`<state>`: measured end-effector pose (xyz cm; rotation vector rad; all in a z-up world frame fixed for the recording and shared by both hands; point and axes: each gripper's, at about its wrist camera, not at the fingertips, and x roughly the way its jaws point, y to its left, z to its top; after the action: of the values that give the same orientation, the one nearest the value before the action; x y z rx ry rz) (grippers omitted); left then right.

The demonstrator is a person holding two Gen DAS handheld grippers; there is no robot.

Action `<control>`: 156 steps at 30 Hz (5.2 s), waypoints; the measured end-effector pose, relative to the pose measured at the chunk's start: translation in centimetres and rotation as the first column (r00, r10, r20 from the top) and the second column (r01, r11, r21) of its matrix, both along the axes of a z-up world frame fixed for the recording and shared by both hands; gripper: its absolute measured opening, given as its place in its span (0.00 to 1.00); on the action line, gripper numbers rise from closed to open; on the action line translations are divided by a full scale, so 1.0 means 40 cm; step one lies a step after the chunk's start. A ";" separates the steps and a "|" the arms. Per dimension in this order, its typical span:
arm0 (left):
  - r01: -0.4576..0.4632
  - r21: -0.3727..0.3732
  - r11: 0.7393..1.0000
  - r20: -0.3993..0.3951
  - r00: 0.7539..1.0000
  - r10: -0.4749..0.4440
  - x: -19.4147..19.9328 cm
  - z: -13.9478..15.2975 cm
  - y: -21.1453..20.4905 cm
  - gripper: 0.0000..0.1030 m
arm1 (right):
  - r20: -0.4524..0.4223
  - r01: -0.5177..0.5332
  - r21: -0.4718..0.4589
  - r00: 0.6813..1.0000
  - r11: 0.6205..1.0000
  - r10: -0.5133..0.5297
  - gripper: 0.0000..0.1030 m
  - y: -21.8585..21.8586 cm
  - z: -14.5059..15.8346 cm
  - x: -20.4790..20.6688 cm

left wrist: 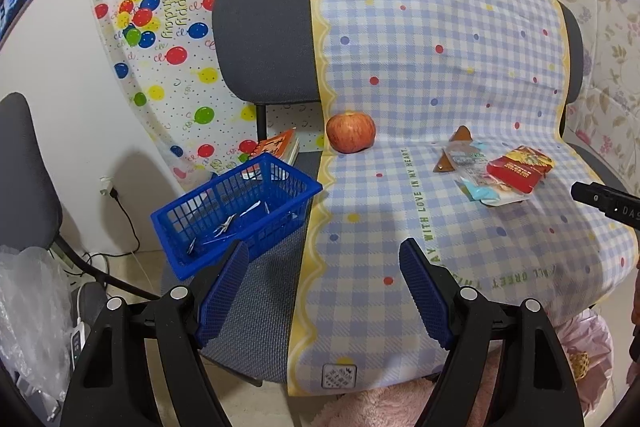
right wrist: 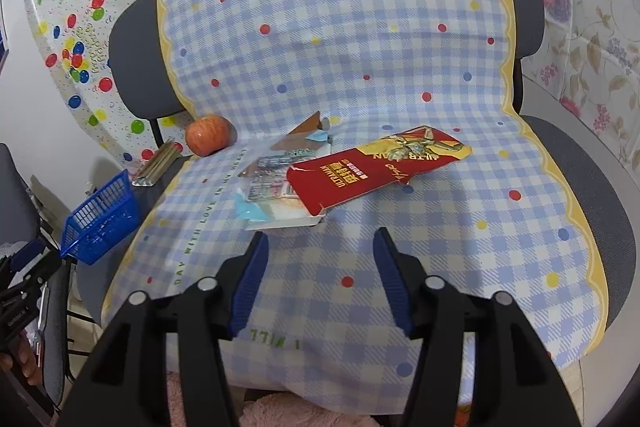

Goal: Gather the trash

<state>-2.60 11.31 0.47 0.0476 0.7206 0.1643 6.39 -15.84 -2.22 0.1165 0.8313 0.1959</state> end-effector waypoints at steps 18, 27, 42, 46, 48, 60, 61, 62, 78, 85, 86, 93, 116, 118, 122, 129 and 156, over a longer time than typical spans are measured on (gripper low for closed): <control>0.063 -0.047 0.997 -0.048 0.997 -0.065 0.124 -0.077 -0.045 0.85 | -0.079 0.128 0.148 0.990 0.981 -0.117 0.51 -0.104 -0.034 0.089; 0.101 -0.033 0.994 -0.062 0.993 -0.103 0.166 -0.088 -0.076 0.85 | -0.275 0.225 0.411 0.955 0.883 -0.115 0.41 -0.120 -0.160 0.209; 0.196 -0.037 0.980 -0.052 0.979 -0.198 0.235 -0.055 -0.142 0.85 | -0.103 0.179 0.292 0.982 0.939 -0.156 0.03 -0.111 -0.039 0.224; 0.235 -0.066 0.970 -0.059 0.969 -0.238 0.280 -0.048 -0.178 0.85 | 0.034 0.125 0.002 0.992 0.992 -0.125 0.02 -0.095 0.065 0.154; 0.241 -0.090 0.966 -0.073 0.966 -0.248 0.306 -0.059 -0.195 0.85 | 0.071 0.092 -0.128 0.994 0.987 -0.084 0.02 -0.084 0.098 0.121; 0.349 -0.123 0.929 -0.096 0.928 -0.361 0.357 -0.102 -0.355 0.84 | -0.002 0.070 -0.334 0.997 0.940 -0.076 0.02 -0.196 0.075 0.045; 0.360 -0.121 0.925 -0.089 0.924 -0.372 0.363 -0.099 -0.374 0.83 | -0.009 0.077 -0.318 0.996 0.945 -0.084 0.02 -0.216 0.065 0.044; 0.368 -0.119 0.922 -0.084 0.922 -0.379 0.369 -0.097 -0.388 0.83 | -0.010 0.076 -0.301 0.997 0.951 -0.083 0.02 -0.229 0.060 0.038; 0.347 -0.025 0.937 -0.085 0.934 -0.348 0.397 -0.093 -0.427 0.81 | -0.062 0.260 -0.106 0.962 0.960 -0.267 0.46 -0.399 -0.039 0.098; 0.332 -0.019 0.943 -0.077 0.940 -0.332 0.379 -0.099 -0.402 0.81 | 0.044 0.207 -0.051 0.978 0.977 -0.204 0.39 -0.333 0.024 0.089; 0.329 -0.020 0.944 -0.076 0.941 -0.330 0.376 -0.100 -0.397 0.82 | 0.016 0.180 -0.031 0.984 0.983 -0.179 0.32 -0.317 0.009 0.104; 0.286 -0.027 0.958 -0.084 0.954 -0.287 0.354 -0.114 -0.323 0.81 | -0.185 0.161 0.147 0.974 0.976 -0.133 0.22 -0.243 -0.149 0.209; 0.227 -0.096 0.969 -0.070 0.970 -0.234 0.196 -0.111 -0.176 0.83 | -0.273 0.110 0.341 0.962 0.933 -0.014 0.09 -0.007 -0.127 0.058; 0.220 -0.097 0.971 -0.090 0.969 -0.228 0.179 -0.129 -0.168 0.83 | -0.280 0.085 0.334 0.960 0.939 0.012 0.35 0.012 -0.131 0.031; 0.211 -0.125 0.969 -0.126 0.966 -0.226 0.161 -0.158 -0.162 0.83 | -0.224 0.040 0.248 0.974 0.968 0.017 0.39 0.012 -0.090 -0.029; 0.224 -0.174 0.959 -0.122 0.961 -0.247 0.186 -0.163 -0.216 0.83 | -0.038 0.130 0.003 0.991 0.991 -0.130 0.42 -0.106 -0.006 -0.090; 0.277 -0.232 0.932 -0.046 0.954 -0.295 0.283 -0.170 -0.300 0.05 | -0.025 0.273 -0.042 0.962 0.961 -0.274 0.49 -0.370 -0.046 -0.093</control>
<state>8.72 -0.68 -6.33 -0.0563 0.8002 -0.2002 2.65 -30.66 -4.05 0.1972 0.8394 -0.0822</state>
